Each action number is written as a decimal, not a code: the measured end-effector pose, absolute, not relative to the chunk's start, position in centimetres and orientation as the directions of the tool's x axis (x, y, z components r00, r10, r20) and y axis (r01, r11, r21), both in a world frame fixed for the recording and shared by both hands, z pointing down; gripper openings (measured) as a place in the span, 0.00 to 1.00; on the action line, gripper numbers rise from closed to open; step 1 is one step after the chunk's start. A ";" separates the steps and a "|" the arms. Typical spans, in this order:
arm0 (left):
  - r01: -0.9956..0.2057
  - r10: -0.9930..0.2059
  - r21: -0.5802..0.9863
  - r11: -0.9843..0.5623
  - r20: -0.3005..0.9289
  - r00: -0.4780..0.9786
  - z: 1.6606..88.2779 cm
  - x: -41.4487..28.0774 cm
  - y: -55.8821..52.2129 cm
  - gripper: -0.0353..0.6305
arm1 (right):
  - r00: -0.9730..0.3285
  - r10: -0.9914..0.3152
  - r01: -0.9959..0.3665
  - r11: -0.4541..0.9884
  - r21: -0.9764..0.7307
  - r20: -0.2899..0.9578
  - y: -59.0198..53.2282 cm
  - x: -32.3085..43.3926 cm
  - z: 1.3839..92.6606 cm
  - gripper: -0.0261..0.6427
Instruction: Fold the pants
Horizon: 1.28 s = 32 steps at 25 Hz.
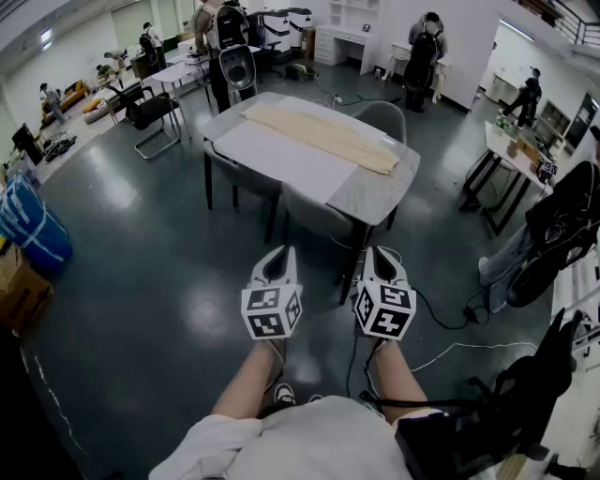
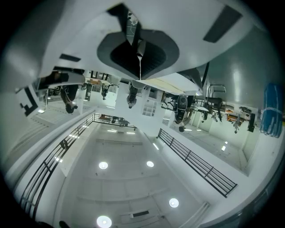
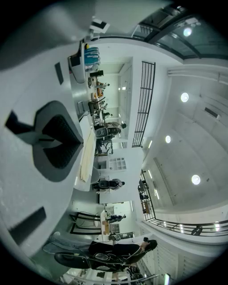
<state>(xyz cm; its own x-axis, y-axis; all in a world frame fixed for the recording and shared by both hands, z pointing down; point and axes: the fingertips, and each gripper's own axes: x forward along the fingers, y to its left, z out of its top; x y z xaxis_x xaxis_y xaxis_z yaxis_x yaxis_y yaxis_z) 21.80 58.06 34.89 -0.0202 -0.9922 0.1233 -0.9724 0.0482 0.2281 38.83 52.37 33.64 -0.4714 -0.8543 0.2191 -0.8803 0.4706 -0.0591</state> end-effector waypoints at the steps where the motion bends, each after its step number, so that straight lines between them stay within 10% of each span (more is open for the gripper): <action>1: -0.974 -0.992 0.222 0.049 0.123 -0.022 35.0 21.5 58.0 0.07 | -0.471 -0.854 -0.880 0.472 -0.056 0.220 52.3 38.5 33.8 0.03; 32: -0.973 -0.981 0.226 0.037 0.192 0.008 39.9 9.0 48.0 0.07 | -0.425 -0.850 -0.903 0.424 -0.074 0.312 42.3 26.7 39.3 0.03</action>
<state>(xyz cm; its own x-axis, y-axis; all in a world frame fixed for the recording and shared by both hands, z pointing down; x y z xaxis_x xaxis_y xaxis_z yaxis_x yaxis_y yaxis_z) 9.05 48.02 39.90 0.0077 -0.9814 0.1916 -0.9733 0.0366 0.2264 26.65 42.33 39.35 -0.4246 -0.8499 0.3121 -0.9027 0.4239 -0.0740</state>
